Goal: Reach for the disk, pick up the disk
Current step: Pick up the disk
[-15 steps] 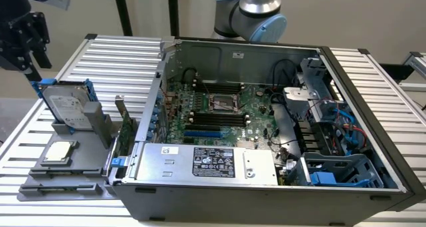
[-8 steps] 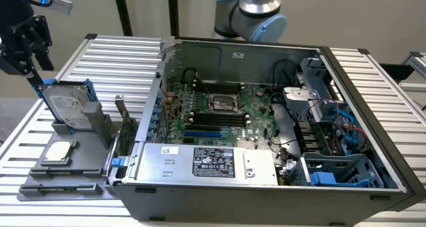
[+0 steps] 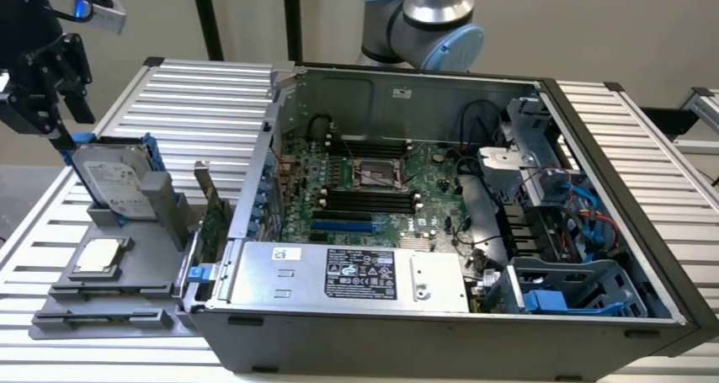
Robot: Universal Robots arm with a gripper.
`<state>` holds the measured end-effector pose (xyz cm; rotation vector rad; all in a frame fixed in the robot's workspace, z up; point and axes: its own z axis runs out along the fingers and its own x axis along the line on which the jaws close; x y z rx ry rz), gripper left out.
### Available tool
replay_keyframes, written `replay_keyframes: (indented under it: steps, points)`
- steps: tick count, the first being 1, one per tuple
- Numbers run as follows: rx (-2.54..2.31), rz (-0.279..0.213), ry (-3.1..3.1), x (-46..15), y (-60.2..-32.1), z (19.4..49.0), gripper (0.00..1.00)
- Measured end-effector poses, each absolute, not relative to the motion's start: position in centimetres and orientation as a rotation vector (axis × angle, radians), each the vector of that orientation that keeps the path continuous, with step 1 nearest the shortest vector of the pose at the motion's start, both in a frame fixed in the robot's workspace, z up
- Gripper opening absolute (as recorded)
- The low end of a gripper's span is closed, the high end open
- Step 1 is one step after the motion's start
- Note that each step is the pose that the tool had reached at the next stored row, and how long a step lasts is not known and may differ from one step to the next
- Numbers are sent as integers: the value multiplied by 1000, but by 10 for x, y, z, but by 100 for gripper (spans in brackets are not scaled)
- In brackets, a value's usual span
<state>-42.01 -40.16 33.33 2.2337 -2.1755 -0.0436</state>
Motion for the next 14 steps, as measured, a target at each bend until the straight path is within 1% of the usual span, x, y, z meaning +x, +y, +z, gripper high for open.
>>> replay_keyframes:
  steps: [14]
  points:
    - [2236,-47,-2179,-420,-402,308,56]
